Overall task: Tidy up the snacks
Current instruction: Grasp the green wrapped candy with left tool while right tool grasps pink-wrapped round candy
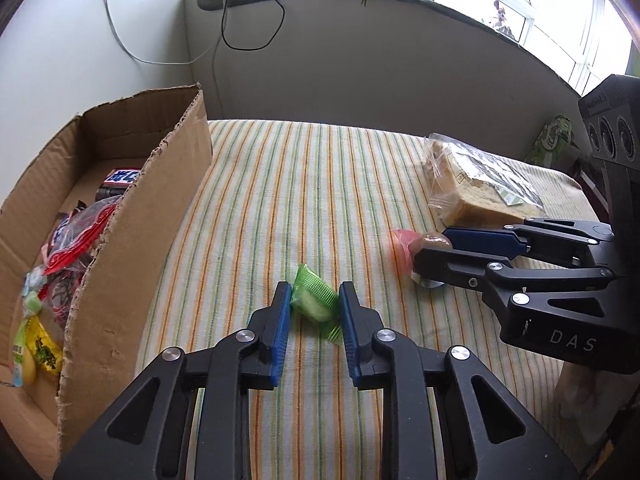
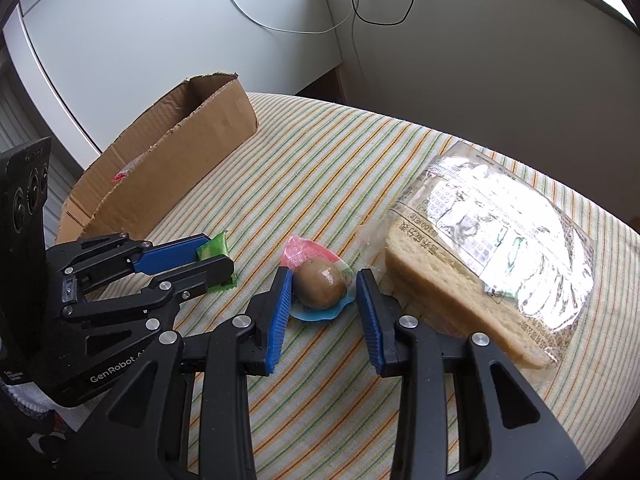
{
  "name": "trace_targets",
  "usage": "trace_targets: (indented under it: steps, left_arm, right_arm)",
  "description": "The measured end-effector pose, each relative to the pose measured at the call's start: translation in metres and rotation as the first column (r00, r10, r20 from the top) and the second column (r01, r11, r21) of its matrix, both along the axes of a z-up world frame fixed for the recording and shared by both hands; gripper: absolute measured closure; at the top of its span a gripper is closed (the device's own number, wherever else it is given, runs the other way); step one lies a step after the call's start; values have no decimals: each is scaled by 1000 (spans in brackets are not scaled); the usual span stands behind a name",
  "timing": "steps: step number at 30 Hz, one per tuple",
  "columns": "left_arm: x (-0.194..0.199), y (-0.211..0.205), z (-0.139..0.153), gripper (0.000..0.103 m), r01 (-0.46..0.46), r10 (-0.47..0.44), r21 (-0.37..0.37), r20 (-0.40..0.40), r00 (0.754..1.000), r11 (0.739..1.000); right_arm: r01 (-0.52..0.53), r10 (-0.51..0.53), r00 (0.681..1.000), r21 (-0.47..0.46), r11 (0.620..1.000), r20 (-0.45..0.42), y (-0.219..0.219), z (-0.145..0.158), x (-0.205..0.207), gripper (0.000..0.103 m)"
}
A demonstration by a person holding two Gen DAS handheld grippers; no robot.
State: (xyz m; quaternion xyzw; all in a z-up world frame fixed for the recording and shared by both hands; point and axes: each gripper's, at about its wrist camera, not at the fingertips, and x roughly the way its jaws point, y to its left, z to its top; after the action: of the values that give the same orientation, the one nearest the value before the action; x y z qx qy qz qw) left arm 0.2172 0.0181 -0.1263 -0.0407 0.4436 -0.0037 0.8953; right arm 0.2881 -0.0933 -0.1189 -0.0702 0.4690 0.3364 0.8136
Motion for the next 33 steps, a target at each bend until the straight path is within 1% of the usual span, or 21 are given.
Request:
trace_targets:
  steps: [4, 5, 6, 9, 12, 15, 17, 18, 19, 20, 23, 28, 33]
  left_arm:
    - [-10, -1, 2, 84, 13, -13, 3, 12, 1000, 1000]
    - [-13, 0, 3, 86, 12, -12, -1, 15, 1000, 1000]
    - [-14, 1, 5, 90, 9, -8, -9, 19, 1000, 1000]
    - [-20, 4, 9, 93, 14, -13, -20, 29, 999, 1000]
    - [-21, -2, 7, 93, 38, -38, 8, 32, 999, 999]
    - [-18, -3, 7, 92, 34, -34, 7, 38, 999, 999]
    - [-16, -7, 5, 91, 48, -48, -1, 33, 998, 999]
    - [-15, -12, 4, 93, 57, -57, -1, 33, 998, 998]
    - [-14, -16, 3, 97, 82, -82, -10, 23, 996, 997]
    - [-16, -21, 2, 99, 102, -102, -8, 21, 995, 995]
    - [-20, -31, 4, 99, 132, -133, 25, 34, 991, 991]
    - [-19, -15, 6, 99, 86, -85, -30, 37, 996, 996]
    - [-27, -11, 17, 99, 69, -66, -48, 65, 996, 996]
  right_arm:
    - [8, -8, 1000, 3, 1000, 3, -4, 1, -4, 70]
    - [10, -10, 1000, 5, 1000, 3, -5, 1, -4, 70]
    - [13, -13, 1000, 5, 1000, 3, -5, 1, -5, 70]
    - [17, -17, 1000, 1, 1000, 6, -6, 2, -7, 70]
    - [12, -12, 1000, -18, 1000, 8, -2, 1, -10, 70]
    - [11, -10, 1000, -29, 1000, 17, 2, 1, -13, 70]
    - [12, -12, 1000, -28, 1000, 20, 3, 1, -13, 70]
    - [14, -14, 1000, -28, 1000, 22, 2, 2, -13, 70]
    - [17, -16, 1000, -26, 1000, 23, 1, 2, -13, 70]
    - [18, -17, 1000, -25, 1000, 24, 0, 3, -13, 70]
    - [23, -22, 999, -28, 999, 27, -4, 3, -12, 70]
    - [35, -34, 999, -13, 999, 17, -11, 2, -12, 70]
    - [40, -40, 999, 1, 999, 31, -12, 11, -17, 70]
